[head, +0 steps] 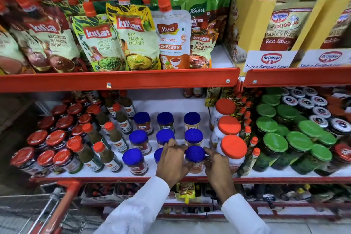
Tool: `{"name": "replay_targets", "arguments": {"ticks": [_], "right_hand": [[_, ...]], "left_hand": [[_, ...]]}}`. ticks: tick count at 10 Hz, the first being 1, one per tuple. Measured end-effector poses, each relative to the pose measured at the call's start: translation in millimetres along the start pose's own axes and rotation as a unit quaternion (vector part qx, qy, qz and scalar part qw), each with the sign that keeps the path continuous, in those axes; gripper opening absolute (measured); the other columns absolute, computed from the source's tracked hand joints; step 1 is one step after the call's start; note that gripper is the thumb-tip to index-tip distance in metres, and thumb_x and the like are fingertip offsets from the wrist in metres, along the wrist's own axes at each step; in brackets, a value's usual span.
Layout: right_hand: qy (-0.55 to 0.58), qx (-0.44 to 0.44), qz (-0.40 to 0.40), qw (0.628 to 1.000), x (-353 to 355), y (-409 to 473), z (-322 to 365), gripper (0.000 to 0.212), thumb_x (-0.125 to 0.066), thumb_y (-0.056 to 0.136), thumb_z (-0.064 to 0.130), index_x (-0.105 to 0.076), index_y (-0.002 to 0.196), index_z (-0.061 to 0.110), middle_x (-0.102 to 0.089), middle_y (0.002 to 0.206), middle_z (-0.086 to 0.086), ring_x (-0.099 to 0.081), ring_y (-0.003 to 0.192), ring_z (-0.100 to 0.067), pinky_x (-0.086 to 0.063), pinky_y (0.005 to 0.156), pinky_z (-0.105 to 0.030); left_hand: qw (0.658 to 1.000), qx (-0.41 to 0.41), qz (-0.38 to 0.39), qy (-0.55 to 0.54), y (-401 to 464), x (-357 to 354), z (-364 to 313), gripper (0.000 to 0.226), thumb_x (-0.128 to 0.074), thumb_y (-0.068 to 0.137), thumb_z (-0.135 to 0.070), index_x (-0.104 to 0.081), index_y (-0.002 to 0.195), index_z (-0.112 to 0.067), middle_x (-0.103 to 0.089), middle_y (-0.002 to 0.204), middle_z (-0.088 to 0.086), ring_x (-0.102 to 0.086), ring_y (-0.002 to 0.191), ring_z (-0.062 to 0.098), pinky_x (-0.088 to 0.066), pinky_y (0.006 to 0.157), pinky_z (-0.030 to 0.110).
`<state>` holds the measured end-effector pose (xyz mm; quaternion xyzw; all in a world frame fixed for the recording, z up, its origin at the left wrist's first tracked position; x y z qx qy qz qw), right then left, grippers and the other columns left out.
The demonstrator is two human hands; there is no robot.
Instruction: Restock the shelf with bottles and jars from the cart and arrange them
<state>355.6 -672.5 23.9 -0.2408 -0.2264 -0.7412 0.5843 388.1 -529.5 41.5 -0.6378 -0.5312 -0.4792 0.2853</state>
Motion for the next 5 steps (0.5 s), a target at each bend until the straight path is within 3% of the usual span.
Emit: {"name": "replay_targets", "arguments": {"ticks": [1,3,4,5], "right_hand": [[0.005,0.005,0.007,1.000,0.8,0.3,1.3,0.055,-0.054,0.079,-0.020,-0.068,0.121,0.014,-0.074,0.103,-0.006,-0.065,0.085,-0.017,-0.058,0.086,-0.038],[0.002,0.003,0.018,1.000,3.4,-0.5,3.1,0.055,-0.054,0.080,-0.020,-0.067,0.123,0.012,-0.073,0.115,-0.011,-0.072,0.097,-0.028,-0.059,0.087,-0.040],[0.002,-0.026,0.044,0.999,8.6,-6.0,2.3,0.051,-0.058,0.087,-0.013,-0.059,0.133,0.009,-0.067,0.131,-0.013,-0.070,0.106,-0.026,-0.058,0.093,-0.041],[0.057,-0.012,-0.049,0.997,53.8,-23.0,4.6,0.044,-0.073,0.088,0.016,-0.064,0.129,0.029,-0.073,0.122,0.002,-0.072,0.099,-0.010,-0.063,0.082,-0.034]], "left_hand": [[1.000,0.012,-0.002,0.001,-2.6,-1.5,-1.1,0.043,-0.077,0.071,-0.031,-0.062,0.111,-0.026,-0.053,0.102,0.002,-0.050,0.102,0.023,-0.042,0.084,0.031],[1.000,0.027,-0.001,-0.010,-5.6,-4.9,1.5,0.044,-0.078,0.072,-0.032,-0.061,0.113,-0.027,-0.056,0.107,0.003,-0.052,0.106,0.023,-0.045,0.087,0.033],[1.000,0.021,0.000,-0.021,-8.0,2.0,-3.2,0.050,-0.075,0.076,-0.037,-0.057,0.121,-0.026,-0.061,0.115,0.003,-0.048,0.115,0.023,-0.043,0.092,0.035],[0.997,-0.035,-0.063,0.026,-15.2,34.2,-20.7,0.057,-0.064,0.081,-0.055,-0.052,0.129,-0.026,-0.064,0.124,-0.004,-0.044,0.119,0.018,-0.042,0.097,0.037]]}}
Point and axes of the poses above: each hand's wrist, its own y-axis towards the middle knuckle, its own x-axis out of the back of the hand, z = x × y, the point moved 8 cm from there along y, towards the middle knuckle
